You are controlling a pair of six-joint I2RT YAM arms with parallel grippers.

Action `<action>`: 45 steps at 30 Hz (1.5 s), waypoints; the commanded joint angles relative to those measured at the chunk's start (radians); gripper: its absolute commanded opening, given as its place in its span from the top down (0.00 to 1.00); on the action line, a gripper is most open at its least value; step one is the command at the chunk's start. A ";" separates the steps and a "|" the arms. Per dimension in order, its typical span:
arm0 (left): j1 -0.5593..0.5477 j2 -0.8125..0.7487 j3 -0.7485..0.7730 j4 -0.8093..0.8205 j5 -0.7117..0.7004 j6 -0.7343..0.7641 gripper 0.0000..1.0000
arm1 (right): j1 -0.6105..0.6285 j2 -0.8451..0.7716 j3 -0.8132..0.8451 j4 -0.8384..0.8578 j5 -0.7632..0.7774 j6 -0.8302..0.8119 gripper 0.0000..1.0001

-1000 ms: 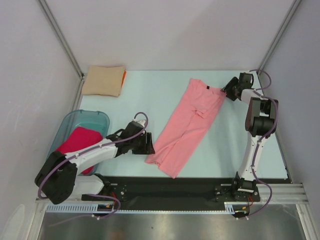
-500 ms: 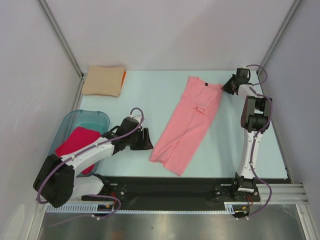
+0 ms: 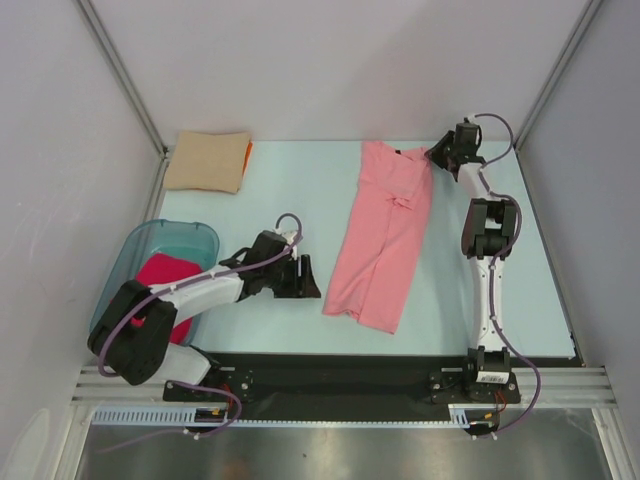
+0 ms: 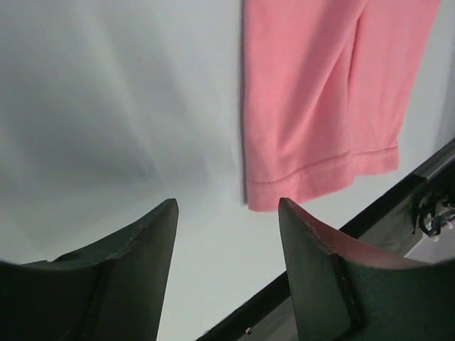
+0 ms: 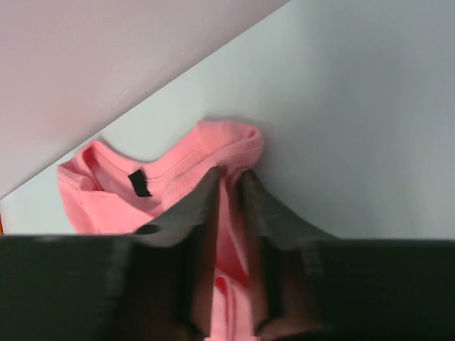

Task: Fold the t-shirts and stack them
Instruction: Fold the tshirt

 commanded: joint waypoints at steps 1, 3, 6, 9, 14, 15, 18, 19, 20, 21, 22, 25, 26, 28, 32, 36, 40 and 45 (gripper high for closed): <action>0.004 0.011 0.016 0.118 0.074 0.003 0.36 | 0.008 -0.028 0.077 -0.091 0.015 -0.039 0.71; 0.004 0.033 0.014 0.125 0.079 0.006 0.37 | -0.004 -0.106 0.053 -0.198 0.058 -0.068 0.51; 0.004 0.053 0.007 0.143 0.105 0.006 0.40 | -0.027 -0.242 -0.010 -0.359 0.157 -0.141 0.31; 0.002 0.062 -0.001 0.158 0.132 -0.007 0.42 | -0.059 -0.387 -0.209 -0.407 0.181 -0.182 0.27; 0.002 0.106 0.001 0.198 0.178 -0.023 0.43 | -0.075 -0.752 -0.583 -0.426 0.192 -0.210 0.23; -0.001 0.119 0.001 0.215 0.190 -0.026 0.43 | -0.070 -0.805 -0.753 -0.405 0.138 -0.199 0.23; -0.010 0.139 0.005 0.232 0.226 -0.033 0.44 | -0.061 -1.040 -1.040 -0.288 -0.022 -0.133 0.26; -0.013 0.152 0.007 0.235 0.229 -0.038 0.44 | -0.047 -1.164 -1.211 -0.254 -0.046 -0.119 0.26; -0.018 0.156 0.008 0.238 0.232 -0.038 0.45 | -0.036 -1.213 -1.300 -0.221 -0.097 -0.113 0.27; -0.024 0.159 0.008 0.237 0.223 -0.040 0.46 | -0.018 -1.269 -1.363 -0.196 -0.106 -0.107 0.27; -0.027 0.160 0.008 0.235 0.218 -0.041 0.46 | 0.023 -1.313 -1.412 -0.197 -0.112 -0.115 0.28; -0.039 0.180 0.016 0.235 0.203 -0.035 0.47 | 0.098 -1.471 -1.565 -0.265 -0.112 -0.138 0.29; -0.041 0.204 0.022 0.231 0.201 -0.037 0.49 | 0.131 -1.516 -1.627 -0.279 -0.126 -0.135 0.30; -0.041 0.225 0.030 0.229 0.195 -0.043 0.50 | 0.157 -1.638 -1.693 -0.326 -0.128 -0.116 0.32; -0.042 0.245 0.027 0.221 0.146 -0.052 0.55 | 0.209 -1.801 -1.816 -0.371 -0.183 -0.049 0.36; -0.045 0.269 0.036 0.227 0.155 -0.067 0.60 | 0.277 -1.880 -1.948 -0.280 -0.263 0.077 0.42; -0.045 0.281 0.042 0.228 0.158 -0.081 0.67 | 0.347 -1.857 -2.024 -0.227 -0.249 0.129 0.43; -0.045 0.277 0.036 0.234 0.158 -0.087 0.76 | 0.372 -1.817 -2.070 -0.170 -0.260 0.145 0.43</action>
